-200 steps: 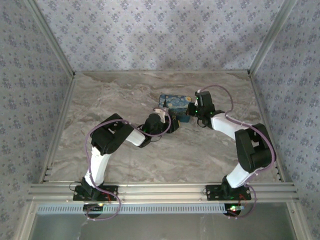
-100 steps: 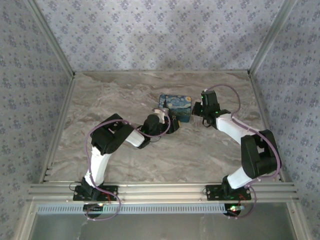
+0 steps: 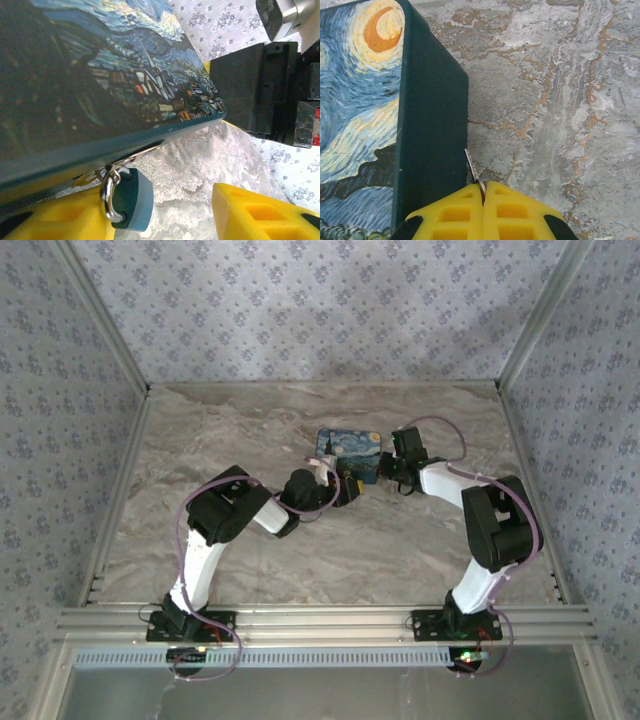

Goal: Unlock the padlock with the key

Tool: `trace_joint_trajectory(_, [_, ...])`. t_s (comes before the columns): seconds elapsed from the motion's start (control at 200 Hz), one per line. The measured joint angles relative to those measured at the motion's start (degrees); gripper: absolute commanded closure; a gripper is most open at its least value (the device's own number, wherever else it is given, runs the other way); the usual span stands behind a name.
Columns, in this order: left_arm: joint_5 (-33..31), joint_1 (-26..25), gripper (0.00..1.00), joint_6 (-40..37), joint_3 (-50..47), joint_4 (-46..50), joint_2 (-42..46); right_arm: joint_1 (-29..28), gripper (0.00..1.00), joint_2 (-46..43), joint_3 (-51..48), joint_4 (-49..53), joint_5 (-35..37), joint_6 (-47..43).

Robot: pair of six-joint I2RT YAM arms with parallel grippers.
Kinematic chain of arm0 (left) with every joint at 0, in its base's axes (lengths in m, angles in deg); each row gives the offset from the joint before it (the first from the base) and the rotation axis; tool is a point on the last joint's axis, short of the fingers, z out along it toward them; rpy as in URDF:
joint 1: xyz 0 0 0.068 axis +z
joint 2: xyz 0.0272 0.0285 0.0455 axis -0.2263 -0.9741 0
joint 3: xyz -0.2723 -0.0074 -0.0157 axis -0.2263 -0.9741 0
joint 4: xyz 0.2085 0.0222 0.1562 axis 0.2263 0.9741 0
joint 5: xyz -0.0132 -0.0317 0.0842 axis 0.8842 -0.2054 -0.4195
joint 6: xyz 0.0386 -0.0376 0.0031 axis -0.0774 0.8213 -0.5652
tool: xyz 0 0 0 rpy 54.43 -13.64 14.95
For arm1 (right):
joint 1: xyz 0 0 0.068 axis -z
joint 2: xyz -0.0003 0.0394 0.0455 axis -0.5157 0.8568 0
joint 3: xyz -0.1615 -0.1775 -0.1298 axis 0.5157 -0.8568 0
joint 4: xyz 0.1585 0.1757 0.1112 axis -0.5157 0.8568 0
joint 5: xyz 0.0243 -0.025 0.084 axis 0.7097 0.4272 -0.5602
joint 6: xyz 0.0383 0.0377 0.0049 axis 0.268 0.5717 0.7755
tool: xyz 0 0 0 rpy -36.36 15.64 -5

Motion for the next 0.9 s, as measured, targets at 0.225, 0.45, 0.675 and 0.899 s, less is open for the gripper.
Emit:
trace_joint_trajectory(0.225, [1.31,0.37,0.51,0.04,0.04,-1.31,-0.61,-0.39,1.00,0.02,0.02,-0.90,-0.44,0.00])
trace_joint_trajectory(0.45, [1.05,0.81,0.62,1.14,-0.68,-2.73,-1.20,-0.46,1.00,0.02,0.02,-1.49,-0.61,0.00])
trace_joint_trajectory(0.675, [1.05,1.20,0.72,-0.50,-0.92,-2.54,-1.25,-0.52,1.00,0.02,0.02,-1.75,-0.59,0.00])
trace_joint_trajectory(0.899, [1.11,1.64,0.79,-1.57,-1.92,-3.17,-1.14,-0.55,1.00,0.00,-0.02,-2.38,-0.61,0.02])
